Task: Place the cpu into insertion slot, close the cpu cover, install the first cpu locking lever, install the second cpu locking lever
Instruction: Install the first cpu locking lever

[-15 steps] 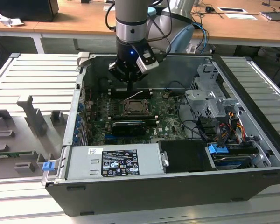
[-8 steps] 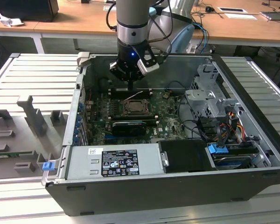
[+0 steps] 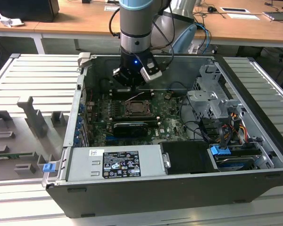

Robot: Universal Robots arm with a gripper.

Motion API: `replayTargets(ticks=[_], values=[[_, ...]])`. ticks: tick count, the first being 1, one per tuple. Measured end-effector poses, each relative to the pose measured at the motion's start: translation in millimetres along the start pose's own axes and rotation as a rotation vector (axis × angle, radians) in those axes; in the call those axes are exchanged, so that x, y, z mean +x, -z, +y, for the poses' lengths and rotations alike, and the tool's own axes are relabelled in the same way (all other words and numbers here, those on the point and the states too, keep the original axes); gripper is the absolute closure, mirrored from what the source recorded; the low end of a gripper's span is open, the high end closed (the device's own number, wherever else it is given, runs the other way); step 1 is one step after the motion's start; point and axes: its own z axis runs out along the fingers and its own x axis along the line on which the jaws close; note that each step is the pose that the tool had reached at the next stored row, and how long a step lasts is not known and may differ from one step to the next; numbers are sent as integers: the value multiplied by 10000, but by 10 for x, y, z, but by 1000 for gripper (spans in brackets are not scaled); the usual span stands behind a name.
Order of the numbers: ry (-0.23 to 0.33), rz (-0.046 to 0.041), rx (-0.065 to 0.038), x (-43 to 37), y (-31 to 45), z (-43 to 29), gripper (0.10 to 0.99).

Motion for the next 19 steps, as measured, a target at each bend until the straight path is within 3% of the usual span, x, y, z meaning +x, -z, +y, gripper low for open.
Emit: replayTargets(ticks=[13, 19], values=[[159, 17, -6, -25, -36, -4, 980], [157, 17, -5, -73, -66, 17, 980]])
